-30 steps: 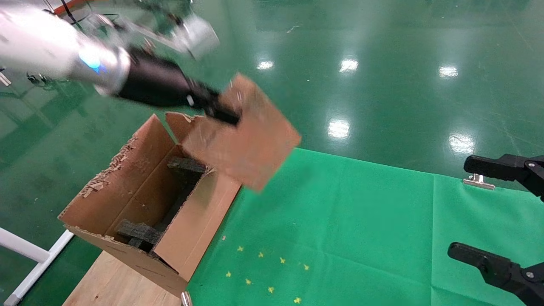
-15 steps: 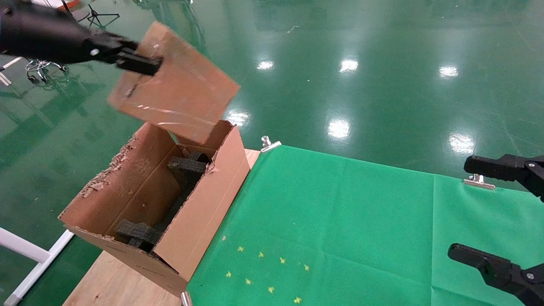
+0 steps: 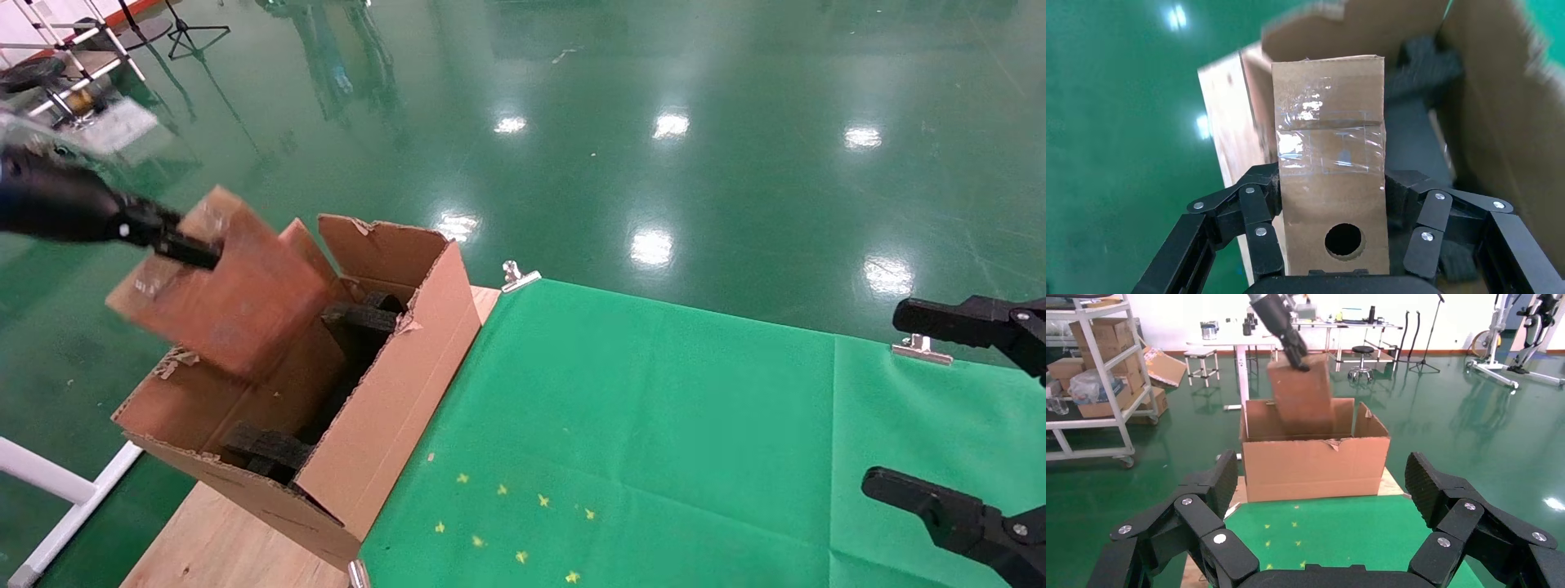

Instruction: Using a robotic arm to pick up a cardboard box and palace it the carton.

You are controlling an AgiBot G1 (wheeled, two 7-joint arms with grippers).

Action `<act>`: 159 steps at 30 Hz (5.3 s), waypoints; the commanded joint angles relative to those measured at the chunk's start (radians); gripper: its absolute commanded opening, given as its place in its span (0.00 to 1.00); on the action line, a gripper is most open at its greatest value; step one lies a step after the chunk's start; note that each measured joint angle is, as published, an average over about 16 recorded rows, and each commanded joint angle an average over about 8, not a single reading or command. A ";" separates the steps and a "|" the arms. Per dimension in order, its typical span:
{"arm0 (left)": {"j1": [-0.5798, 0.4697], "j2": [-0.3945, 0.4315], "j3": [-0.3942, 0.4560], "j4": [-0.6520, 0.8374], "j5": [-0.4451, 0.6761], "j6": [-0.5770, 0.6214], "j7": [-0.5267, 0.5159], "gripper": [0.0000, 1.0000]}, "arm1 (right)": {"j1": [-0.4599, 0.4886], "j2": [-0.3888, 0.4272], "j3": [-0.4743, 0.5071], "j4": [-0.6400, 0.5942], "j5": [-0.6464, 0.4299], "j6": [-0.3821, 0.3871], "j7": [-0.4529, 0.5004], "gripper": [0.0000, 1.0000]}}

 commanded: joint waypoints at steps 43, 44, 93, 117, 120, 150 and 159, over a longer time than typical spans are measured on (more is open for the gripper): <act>0.299 0.249 0.049 0.354 0.070 -0.498 -0.072 0.00 | 0.000 0.000 0.000 0.000 0.000 0.000 0.000 1.00; 0.307 0.250 0.048 0.355 0.070 -0.508 -0.075 0.00 | 0.000 0.000 0.000 0.000 0.000 0.000 0.000 1.00; 0.515 0.287 -0.025 0.349 -0.034 -0.601 -0.179 1.00 | 0.000 0.000 0.000 0.000 0.000 0.000 0.000 1.00; 0.398 0.159 -0.105 0.166 -0.152 -0.506 -0.097 1.00 | 0.000 0.000 0.000 0.000 0.000 0.000 0.000 1.00; 0.384 0.121 -0.123 0.106 -0.180 -0.472 -0.079 1.00 | 0.000 0.000 0.000 0.000 0.000 0.000 0.000 1.00; 0.611 0.058 -0.358 -0.258 -0.459 -0.253 0.046 1.00 | 0.000 0.000 0.000 -0.001 0.000 0.001 0.000 1.00; 0.716 0.037 -0.462 -0.409 -0.581 -0.161 0.099 1.00 | 0.000 0.000 0.000 -0.001 0.000 0.001 0.000 1.00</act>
